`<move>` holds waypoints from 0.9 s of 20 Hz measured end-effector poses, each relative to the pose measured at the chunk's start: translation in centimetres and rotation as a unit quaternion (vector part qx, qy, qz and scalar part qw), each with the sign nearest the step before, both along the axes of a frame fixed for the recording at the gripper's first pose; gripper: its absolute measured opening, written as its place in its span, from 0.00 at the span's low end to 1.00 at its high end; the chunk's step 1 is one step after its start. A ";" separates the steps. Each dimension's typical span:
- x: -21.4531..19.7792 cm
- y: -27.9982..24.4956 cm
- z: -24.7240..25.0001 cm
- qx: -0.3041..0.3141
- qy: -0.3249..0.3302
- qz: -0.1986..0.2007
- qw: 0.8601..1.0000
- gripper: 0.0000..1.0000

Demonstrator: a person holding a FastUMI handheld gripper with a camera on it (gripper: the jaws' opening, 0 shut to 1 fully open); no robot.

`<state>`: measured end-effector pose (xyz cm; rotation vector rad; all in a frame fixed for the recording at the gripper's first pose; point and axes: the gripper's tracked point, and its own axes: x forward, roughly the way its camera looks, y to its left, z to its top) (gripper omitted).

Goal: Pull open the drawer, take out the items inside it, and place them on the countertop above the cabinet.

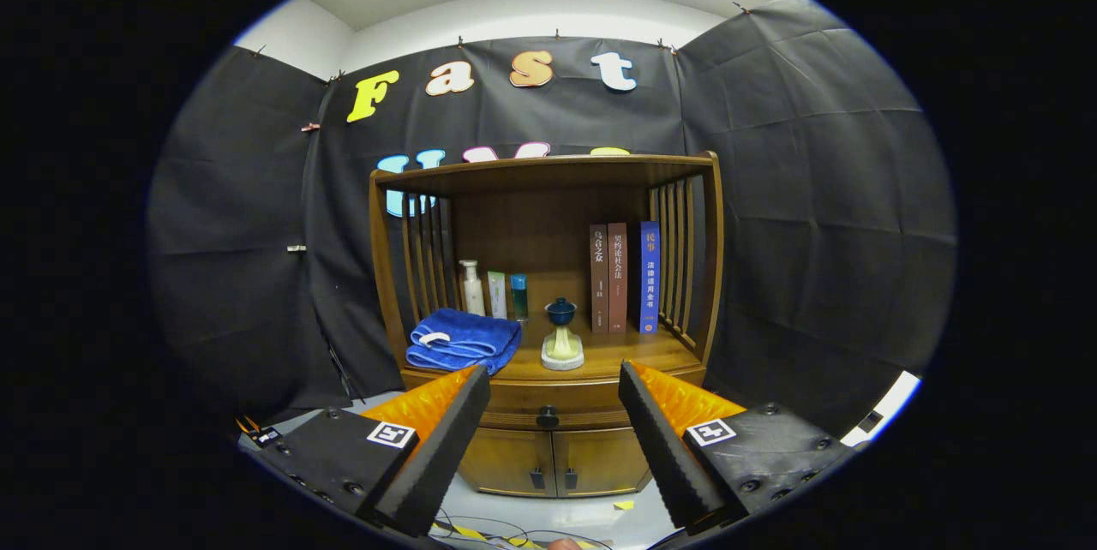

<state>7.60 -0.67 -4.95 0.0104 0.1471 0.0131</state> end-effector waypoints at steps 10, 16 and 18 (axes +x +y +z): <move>-0.1 0.1 0.0 0.006 0.000 0.002 1.000 0.99; -0.1 0.1 -0.2 0.009 0.002 0.001 1.000 0.99; -0.1 0.1 -0.3 0.008 0.003 0.001 1.000 0.99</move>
